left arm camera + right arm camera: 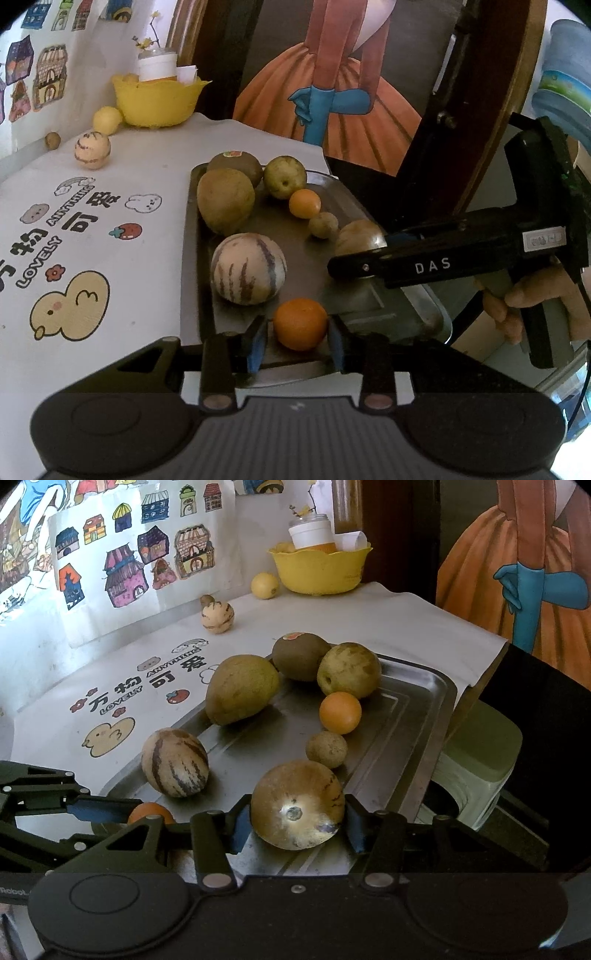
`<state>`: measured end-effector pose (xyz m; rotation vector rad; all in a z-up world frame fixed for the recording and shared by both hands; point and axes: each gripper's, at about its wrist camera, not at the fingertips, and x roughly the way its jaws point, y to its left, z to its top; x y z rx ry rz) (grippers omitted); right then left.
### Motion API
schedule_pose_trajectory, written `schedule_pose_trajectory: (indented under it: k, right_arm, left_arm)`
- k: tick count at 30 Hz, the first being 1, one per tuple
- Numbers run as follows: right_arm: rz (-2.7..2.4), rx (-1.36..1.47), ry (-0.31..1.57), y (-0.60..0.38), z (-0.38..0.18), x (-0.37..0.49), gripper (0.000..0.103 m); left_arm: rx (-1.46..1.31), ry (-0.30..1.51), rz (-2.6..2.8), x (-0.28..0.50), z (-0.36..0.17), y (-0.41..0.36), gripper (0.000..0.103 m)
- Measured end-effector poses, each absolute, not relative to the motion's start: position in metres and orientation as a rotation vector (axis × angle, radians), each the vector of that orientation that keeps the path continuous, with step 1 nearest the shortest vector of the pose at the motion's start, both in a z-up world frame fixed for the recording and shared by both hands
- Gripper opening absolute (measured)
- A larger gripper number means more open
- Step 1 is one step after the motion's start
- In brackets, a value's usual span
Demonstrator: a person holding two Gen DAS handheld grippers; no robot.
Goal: Organize fruits
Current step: 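Open both tools to release the orange and brown melon into the tray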
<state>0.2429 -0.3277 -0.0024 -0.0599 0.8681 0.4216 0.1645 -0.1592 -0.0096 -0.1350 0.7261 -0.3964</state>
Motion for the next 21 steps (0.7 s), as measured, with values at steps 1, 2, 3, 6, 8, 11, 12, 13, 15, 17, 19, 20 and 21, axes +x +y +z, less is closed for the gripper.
schedule_pose_trajectory:
  k: [1,2,3,6,8,11,12,13,15,17,19,20,21]
  right_arm:
    - [0.420,-0.056,0.868,-0.329,-0.002,0.243,0.055]
    - [0.418,-0.050,0.866,-0.330,-0.001,0.242,0.057]
    - [0.416,-0.043,0.865,-0.331,0.000,0.242,0.059]
    - [0.410,-0.024,0.862,-0.336,0.005,0.239,0.063]
    - [0.407,-0.016,0.858,-0.338,0.008,0.236,0.067]
    - [0.403,-0.003,0.843,-0.342,0.014,0.230,0.076]
    - [0.406,0.003,0.836,-0.343,0.016,0.228,0.079]
    - [0.406,0.007,0.831,-0.344,0.018,0.225,0.079]
    - [0.400,0.013,0.825,-0.346,0.021,0.221,0.084]
    - [0.395,0.020,0.820,-0.348,0.025,0.216,0.088]
    - [0.393,0.026,0.818,-0.349,0.028,0.210,0.093]
    - [0.395,0.025,0.817,-0.349,0.030,0.207,0.096]
    - [0.395,0.022,0.814,-0.348,0.032,0.204,0.098]
  left_arm:
    - [-0.137,0.724,-0.398,0.164,-0.009,-0.159,0.045]
    - [-0.138,0.721,-0.398,0.162,-0.009,-0.159,0.047]
    - [-0.138,0.713,-0.399,0.161,-0.008,-0.158,0.050]
    - [-0.141,0.699,-0.401,0.156,-0.005,-0.156,0.058]
    - [-0.149,0.694,-0.400,0.153,-0.002,-0.155,0.064]
    - [-0.182,0.687,-0.413,0.146,0.002,-0.151,0.075]
    - [-0.198,0.682,-0.422,0.142,0.003,-0.148,0.080]
    - [-0.208,0.676,-0.424,0.138,0.004,-0.146,0.083]
    - [-0.212,0.666,-0.419,0.131,0.007,-0.143,0.088]
    - [-0.221,0.658,-0.405,0.124,0.009,-0.137,0.096]
    - [-0.237,0.652,-0.379,0.117,0.011,-0.127,0.101]
    - [-0.240,0.652,-0.368,0.114,0.013,-0.123,0.102]
    - [-0.241,0.655,-0.357,0.112,0.014,-0.118,0.102]
